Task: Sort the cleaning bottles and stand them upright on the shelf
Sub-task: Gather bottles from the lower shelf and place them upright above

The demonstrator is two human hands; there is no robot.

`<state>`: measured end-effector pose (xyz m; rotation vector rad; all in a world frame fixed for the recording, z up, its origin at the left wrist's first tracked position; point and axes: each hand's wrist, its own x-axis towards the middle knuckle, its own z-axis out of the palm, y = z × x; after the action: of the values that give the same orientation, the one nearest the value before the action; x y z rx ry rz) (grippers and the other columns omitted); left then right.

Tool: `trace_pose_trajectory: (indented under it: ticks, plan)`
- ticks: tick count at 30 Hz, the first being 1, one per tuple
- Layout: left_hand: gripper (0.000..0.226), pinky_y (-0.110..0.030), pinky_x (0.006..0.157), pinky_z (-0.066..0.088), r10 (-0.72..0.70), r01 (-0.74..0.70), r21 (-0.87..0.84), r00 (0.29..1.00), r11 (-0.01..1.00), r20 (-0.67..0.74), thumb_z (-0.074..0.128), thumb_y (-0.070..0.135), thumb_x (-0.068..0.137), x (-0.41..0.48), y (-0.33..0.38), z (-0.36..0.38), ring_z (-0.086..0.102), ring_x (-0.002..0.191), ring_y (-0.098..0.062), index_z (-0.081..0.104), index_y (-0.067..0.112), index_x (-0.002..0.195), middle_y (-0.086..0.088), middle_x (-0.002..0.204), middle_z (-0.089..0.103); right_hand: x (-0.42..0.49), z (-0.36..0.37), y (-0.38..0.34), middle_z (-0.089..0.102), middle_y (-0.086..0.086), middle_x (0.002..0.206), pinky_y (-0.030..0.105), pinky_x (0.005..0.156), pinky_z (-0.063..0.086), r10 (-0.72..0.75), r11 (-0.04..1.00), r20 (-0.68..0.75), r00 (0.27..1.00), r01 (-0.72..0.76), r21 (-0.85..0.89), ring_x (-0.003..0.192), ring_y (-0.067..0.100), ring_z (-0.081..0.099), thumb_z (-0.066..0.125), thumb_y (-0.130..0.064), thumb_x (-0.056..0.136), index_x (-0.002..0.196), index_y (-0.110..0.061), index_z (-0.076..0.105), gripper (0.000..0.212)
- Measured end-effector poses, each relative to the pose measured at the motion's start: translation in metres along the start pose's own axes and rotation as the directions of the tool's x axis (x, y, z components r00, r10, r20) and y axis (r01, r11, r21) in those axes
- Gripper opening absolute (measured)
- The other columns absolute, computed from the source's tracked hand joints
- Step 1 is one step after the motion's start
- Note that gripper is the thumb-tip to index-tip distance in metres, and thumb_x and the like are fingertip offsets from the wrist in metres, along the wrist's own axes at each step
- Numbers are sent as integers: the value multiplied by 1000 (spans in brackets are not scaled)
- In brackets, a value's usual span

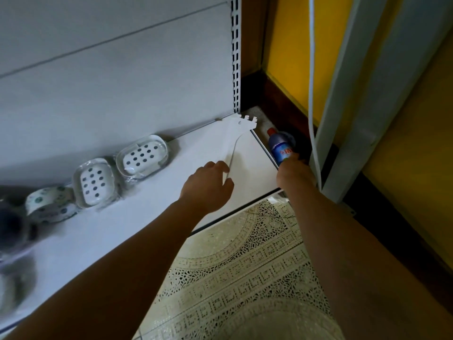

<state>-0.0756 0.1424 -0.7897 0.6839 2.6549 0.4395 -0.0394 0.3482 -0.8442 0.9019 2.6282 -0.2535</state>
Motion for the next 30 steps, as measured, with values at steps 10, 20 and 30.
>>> trace_pose_trajectory:
  ticks: [10, 20, 30]
  plan:
    - [40, -42, 96, 50, -3, 3, -36, 1000, 999, -15, 49, 38, 97, -5, 5, -6, 58, 115, -25, 53, 20, 133, -4, 128, 59, -19, -23, -13, 45, 20, 137, 32, 96, 50, -52, 983, -210, 976, 13, -181, 124, 30, 51, 57, -14, 95, 141, 7, 28, 59]
    - [40, -37, 97, 48, -54, 49, -142, 998, 989, -31, 48, 37, 97, -9, 19, -10, 57, 117, -26, 54, 19, 132, -6, 130, 59, -49, -48, -9, 43, 15, 122, 31, 83, 51, -217, 944, -400, 890, 87, -319, 114, 30, 48, 60, -26, 91, 134, 5, 36, 59]
    - [38, -30, 91, 44, -125, 93, -283, 987, 955, -97, 49, 43, 97, -33, 22, -44, 58, 115, -23, 59, 20, 125, -3, 126, 63, -121, -66, 11, 45, 11, 137, 38, 90, 56, 72, 665, -532, 843, 357, 656, 119, 23, 55, 58, -28, 96, 142, -13, 38, 53]
